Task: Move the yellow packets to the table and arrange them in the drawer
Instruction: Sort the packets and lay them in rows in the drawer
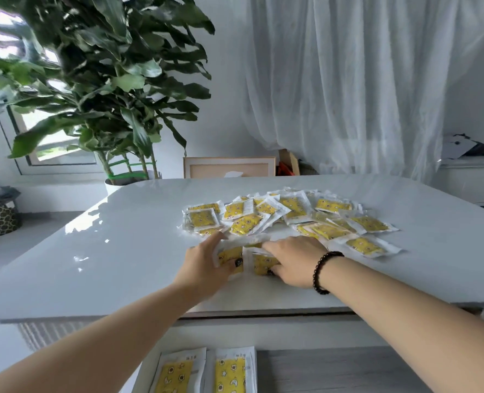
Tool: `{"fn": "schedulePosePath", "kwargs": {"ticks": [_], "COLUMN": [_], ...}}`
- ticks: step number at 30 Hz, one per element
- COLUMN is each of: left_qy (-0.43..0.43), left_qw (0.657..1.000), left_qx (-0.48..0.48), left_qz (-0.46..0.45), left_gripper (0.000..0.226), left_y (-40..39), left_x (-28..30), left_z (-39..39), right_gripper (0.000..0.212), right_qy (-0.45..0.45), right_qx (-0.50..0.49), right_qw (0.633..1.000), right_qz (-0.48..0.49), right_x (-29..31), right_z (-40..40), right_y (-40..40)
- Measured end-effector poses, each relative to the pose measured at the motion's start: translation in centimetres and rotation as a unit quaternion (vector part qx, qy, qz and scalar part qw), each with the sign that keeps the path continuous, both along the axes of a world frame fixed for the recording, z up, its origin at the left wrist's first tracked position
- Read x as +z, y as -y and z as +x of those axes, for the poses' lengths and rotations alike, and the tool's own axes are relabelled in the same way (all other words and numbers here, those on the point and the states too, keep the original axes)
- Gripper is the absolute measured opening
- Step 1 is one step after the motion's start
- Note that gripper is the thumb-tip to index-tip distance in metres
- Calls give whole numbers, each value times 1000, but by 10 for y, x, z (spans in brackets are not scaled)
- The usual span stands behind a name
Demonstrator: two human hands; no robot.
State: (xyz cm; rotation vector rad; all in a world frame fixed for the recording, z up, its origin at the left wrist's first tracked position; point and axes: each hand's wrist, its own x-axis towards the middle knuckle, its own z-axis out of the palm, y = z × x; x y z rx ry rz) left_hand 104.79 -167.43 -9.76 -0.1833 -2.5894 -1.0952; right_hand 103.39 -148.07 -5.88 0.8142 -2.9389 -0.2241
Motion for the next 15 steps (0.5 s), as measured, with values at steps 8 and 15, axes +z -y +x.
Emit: {"fn": "schedulePosePath", "kwargs": {"ticks": [8, 15], "left_qy": [34, 50], "left_qw": [999, 998], "left_qx": [12, 40], "left_qz": [-30, -22], "left_gripper": [23, 21], "left_y": [3, 3], "left_x": [18, 28], "left_z": [65, 106], "right_gripper": [20, 6], "right_qy": [48, 98], "right_qx": [-11, -35], "right_qw": [998, 993], "right_qz": [-26, -47], "right_x": [6, -15], "right_z": [73, 125], "right_y": [2, -9]}}
